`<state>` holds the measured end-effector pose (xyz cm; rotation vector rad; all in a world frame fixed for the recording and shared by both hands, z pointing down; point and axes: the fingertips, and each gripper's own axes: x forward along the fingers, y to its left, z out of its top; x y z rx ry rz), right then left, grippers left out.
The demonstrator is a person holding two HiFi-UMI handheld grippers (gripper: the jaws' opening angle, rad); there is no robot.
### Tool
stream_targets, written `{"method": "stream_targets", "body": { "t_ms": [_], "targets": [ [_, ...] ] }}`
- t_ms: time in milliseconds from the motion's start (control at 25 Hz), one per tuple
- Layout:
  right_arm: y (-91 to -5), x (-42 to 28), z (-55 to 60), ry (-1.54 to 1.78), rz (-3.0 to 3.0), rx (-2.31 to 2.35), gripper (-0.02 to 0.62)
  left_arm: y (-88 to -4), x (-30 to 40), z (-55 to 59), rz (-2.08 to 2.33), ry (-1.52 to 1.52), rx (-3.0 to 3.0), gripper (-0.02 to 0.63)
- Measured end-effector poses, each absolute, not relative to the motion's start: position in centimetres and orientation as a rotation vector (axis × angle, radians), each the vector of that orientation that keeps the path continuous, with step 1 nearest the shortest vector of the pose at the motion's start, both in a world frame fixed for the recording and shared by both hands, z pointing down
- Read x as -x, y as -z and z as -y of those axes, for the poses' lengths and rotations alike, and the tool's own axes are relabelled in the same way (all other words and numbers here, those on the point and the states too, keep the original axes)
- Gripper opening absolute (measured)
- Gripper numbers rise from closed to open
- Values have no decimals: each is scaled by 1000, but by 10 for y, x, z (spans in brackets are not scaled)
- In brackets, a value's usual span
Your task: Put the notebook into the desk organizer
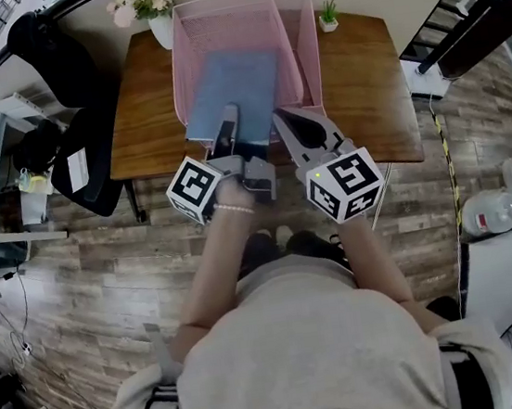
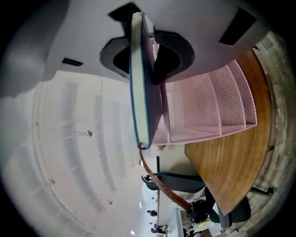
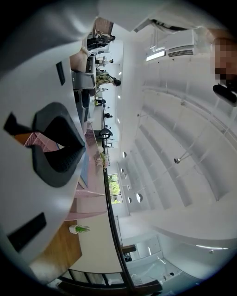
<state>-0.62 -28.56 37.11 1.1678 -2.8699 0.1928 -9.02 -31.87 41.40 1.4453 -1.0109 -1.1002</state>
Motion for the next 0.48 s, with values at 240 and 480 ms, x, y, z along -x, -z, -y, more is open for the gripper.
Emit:
{"method": "stream_targets", "body": {
  "t_ms": [240,480],
  "targets": [
    [-378,4,284,-225,2843,-1209,2,-418,85,317,942,1072,-1454,68],
    [-380,3,278,-233,2833,-1225,2,-418,81,314,871,1083,-1456,83]
  ]
}}
